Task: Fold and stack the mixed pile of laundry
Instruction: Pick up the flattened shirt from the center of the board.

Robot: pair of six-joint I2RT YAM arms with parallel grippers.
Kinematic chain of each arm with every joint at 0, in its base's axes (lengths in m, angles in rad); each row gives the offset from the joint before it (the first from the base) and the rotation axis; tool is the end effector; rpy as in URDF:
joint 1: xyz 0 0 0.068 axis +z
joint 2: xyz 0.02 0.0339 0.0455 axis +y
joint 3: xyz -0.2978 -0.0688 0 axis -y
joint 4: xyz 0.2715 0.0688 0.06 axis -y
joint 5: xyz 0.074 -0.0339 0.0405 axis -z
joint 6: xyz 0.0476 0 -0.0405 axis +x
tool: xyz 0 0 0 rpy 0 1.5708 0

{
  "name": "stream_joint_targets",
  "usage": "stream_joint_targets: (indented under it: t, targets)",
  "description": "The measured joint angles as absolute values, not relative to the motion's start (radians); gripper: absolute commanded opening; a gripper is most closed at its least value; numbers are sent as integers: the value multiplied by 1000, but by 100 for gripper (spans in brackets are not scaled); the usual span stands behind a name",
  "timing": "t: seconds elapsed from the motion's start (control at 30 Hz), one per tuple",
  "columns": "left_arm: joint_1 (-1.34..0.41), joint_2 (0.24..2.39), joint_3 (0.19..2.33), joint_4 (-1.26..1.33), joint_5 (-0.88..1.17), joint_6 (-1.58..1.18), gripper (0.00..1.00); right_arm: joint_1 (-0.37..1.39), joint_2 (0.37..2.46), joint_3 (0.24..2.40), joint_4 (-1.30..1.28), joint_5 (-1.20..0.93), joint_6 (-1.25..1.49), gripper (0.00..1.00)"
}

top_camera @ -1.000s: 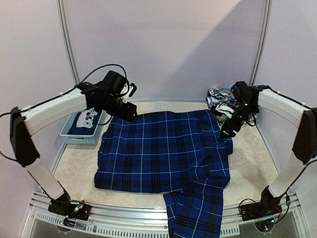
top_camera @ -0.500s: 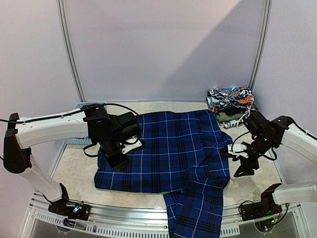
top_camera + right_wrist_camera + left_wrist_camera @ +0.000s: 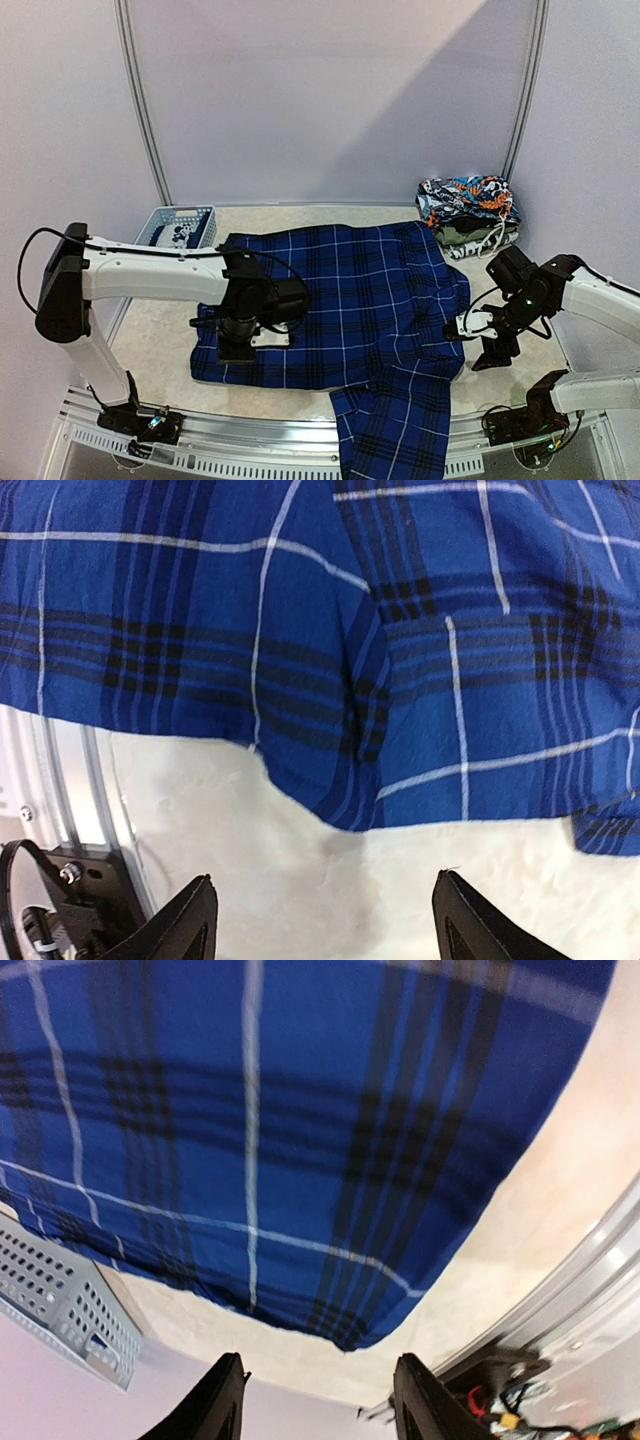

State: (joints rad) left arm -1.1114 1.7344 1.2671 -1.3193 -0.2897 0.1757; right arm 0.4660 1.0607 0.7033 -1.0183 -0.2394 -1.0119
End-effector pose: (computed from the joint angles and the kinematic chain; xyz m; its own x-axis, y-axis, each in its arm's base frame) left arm 0.1507 -0.2739 0.2217 -0.2716 0.9267 0.2596 0.9482 0.2114 0.2373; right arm 0.1497 0.0879 0.2167 -0.0598 -0.9521 -0.3000 -0.9963 0.0755 -0.0410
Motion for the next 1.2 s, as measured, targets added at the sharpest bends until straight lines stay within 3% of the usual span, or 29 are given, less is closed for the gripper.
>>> stream_joint_targets:
  t: [0.23,0.47,0.8,1.2]
  targets:
    - [-1114,1600,1102,-1329,-331,209,54,545,1119,685,-933,-233,-1031,72]
    - [-1111,1484,911,-1352,-372,237,47,662,1182,664,-888,-170,-1045,69]
    - [-1100,1434,884,-1335,-340,280,50,764,1134,670,-932,-123,-1013,71]
    - [-1114,1505,869,-1221,-326,320,42,766,1110,663,-931,-61,-994,70]
